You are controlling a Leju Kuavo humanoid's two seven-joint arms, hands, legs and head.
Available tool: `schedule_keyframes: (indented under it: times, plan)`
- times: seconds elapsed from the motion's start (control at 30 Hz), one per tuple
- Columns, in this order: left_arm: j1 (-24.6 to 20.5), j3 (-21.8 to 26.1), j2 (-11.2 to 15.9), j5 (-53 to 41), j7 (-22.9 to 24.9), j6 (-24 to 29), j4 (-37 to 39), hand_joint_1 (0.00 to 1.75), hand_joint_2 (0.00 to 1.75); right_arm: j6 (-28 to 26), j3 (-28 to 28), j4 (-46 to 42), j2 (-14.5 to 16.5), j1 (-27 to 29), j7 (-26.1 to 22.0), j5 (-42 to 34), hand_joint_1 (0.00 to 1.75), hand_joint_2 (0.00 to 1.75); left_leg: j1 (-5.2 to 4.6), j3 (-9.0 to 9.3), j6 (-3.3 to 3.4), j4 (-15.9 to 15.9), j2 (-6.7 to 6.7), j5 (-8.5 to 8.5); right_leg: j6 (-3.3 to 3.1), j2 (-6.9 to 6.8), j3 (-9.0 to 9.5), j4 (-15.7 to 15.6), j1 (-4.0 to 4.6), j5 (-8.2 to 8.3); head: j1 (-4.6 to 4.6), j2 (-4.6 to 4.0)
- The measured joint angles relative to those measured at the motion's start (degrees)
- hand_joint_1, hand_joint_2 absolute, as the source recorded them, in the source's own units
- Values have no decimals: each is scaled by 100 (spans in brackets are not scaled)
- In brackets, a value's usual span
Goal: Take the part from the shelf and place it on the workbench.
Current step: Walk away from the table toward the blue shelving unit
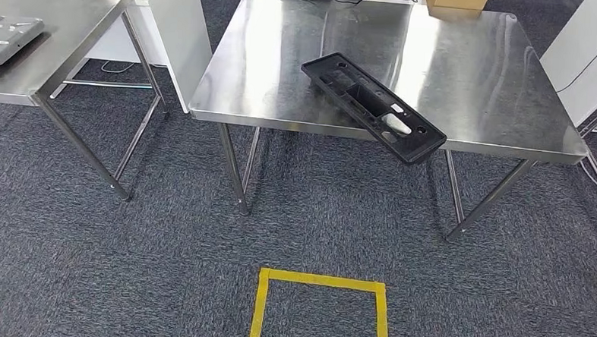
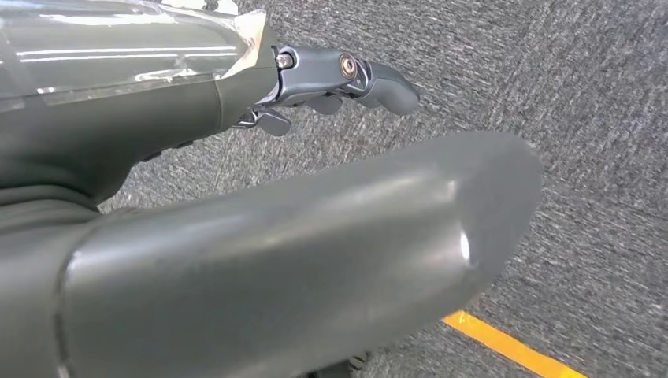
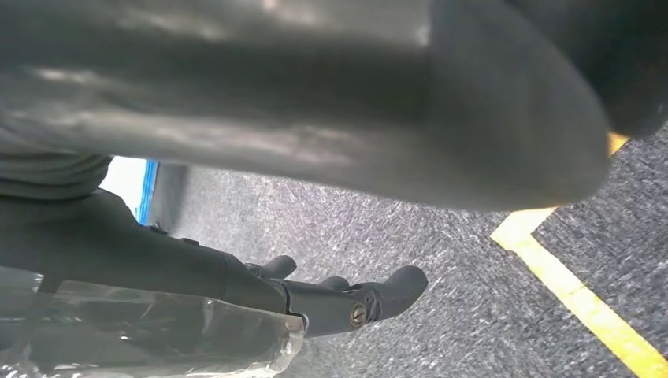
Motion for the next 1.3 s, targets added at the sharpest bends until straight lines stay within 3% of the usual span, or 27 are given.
schedule_keyframes:
  times: [0.07,0.17,0.2,0.27,0.33,0.37,0.4,0.47,0.53,0.57,0.6,0.67,0.77,0.9,0.97,1.0,1.03,1.07,1.13,1.17,1.27,1.3]
  plan:
    - [-4,2,-48,-15,1,-5,-48,0,0,9,-1,5,-7,-11,26,-9,0,0,-28,237,34,-441,-26,7,83,-1,-57,34,13,57,4,0]
    - [-2,7,-113,-21,1,-9,-92,0,0,13,-1,14,-16,-14,35,-14,0,0,-56,122,165,-484,-7,107,197,1,-140,78,5,93,12,-1]
    - [-7,7,-131,-20,-1,-9,-100,0,0,13,-1,17,-19,-13,32,-14,0,0,-53,64,235,-499,11,164,192,7,-206,203,1,-24,26,-1]
    - [-15,8,-155,-19,-4,-9,-108,0,0,13,-1,21,-26,-16,23,-10,0,0,-55,-71,326,-512,49,276,124,18,-413,781,-4,-497,66,-1]
    - [-15,9,-168,-16,-6,-5,-112,0,0,13,-1,22,-36,-19,20,0,0,0,-76,-215,345,-506,74,384,109,19,-559,1500,-4,-890,94,-1]
    - [-16,9,-176,-12,-6,2,-112,0,0,13,-1,23,-41,-19,20,8,0,0,-86,-290,341,-501,83,442,146,19,-538,1689,-4,-925,96,-1]
    - [-18,9,-182,-4,-6,11,-112,0,0,13,-1,23,-47,-17,20,14,0,0,-93,-365,333,-494,90,499,198,19,-417,1675,-4,-853,96,0]
    - [-21,9,-193,22,-6,40,-112,0,0,14,-1,24,-52,-15,22,34,0,0,-101,-489,304,-469,91,602,267,18,109,1043,0,-605,100,1]
    - [-25,9,-201,51,-4,73,-112,0,0,17,-1,25,-49,-22,25,61,0,0,-124,-574,252,-438,91,701,225,20,695,145,21,-574,99,1]
    - [-27,9,-203,67,-2,93,-113,0,0,20,-1,26,-45,-22,27,74,0,0,-130,-597,222,-433,93,756,189,22,832,-131,30,-608,93,1]
    - [-26,9,-205,86,3,110,-114,0,0,23,-1,28,-43,-21,32,85,0,0,-133,-621,188,-439,94,812,153,22,866,-261,43,-634,85,1]
    - [-12,7,-208,151,25,139,-125,0,0,29,-1,37,-35,-9,41,99,0,0,-116,-662,119,-437,79,855,70,12,761,-271,27,-563,78,0]
    - [17,3,-209,233,66,168,-142,0,0,35,-1,47,-25,-13,46,105,0,0,-91,-753,45,-253,41,560,-58,-11,663,-278,-8,-454,62,1]
    - [23,2,-210,243,75,175,-142,0,0,35,-1,47,-21,-13,46,105,0,0,-85,-782,31,-143,39,420,-82,-14,642,-278,-8,-433,44,0]
    - [34,-3,-212,276,92,191,-142,0,0,35,-1,48,-12,-3,45,105,0,0,-72,-880,0,241,31,103,-103,-24,586,-274,0,-388,20,0]
    - [46,-10,-212,316,109,207,-142,0,0,37,-1,49,-9,4,43,107,0,0,-64,-948,-23,610,27,-95,-108,-30,512,-261,8,-335,11,1]
    - [66,-33,-212,372,131,229,-143,0,0,38,-1,50,-5,10,41,111,0,0,-57,-845,-33,760,23,-132,-100,-33,391,-221,16,-259,4,1]
    - [85,-62,-212,426,151,253,-144,0,0,39,-1,50,-3,12,40,116,0,0,-54,-614,-19,657,17,-59,-80,-32,275,-173,20,-191,3,1]
    - [118,-133,-209,512,181,298,-162,0,0,39,-1,50,5,9,39,131,0,0,-70,41,53,-118,-3,153,-10,-35,86,-83,30,-75,4,0]
    - [125,-155,-209,538,186,311,-172,0,0,39,-1,50,10,5,37,139,0,0,-86,205,82,-395,-13,134,29,-42,56,-69,32,-43,4,0]
    - [151,-195,-213,613,211,331,-191,0,0,38,-1,51,18,-6,17,158,0,0,-109,221,152,-609,-2,140,138,-56,-22,-42,31,34,5,-1]
    - [160,-219,-215,651,226,343,-195,0,0,34,-1,51,15,-4,3,154,0,0,-98,178,203,-637,12,182,144,-48,-81,35,32,-36,12,0]
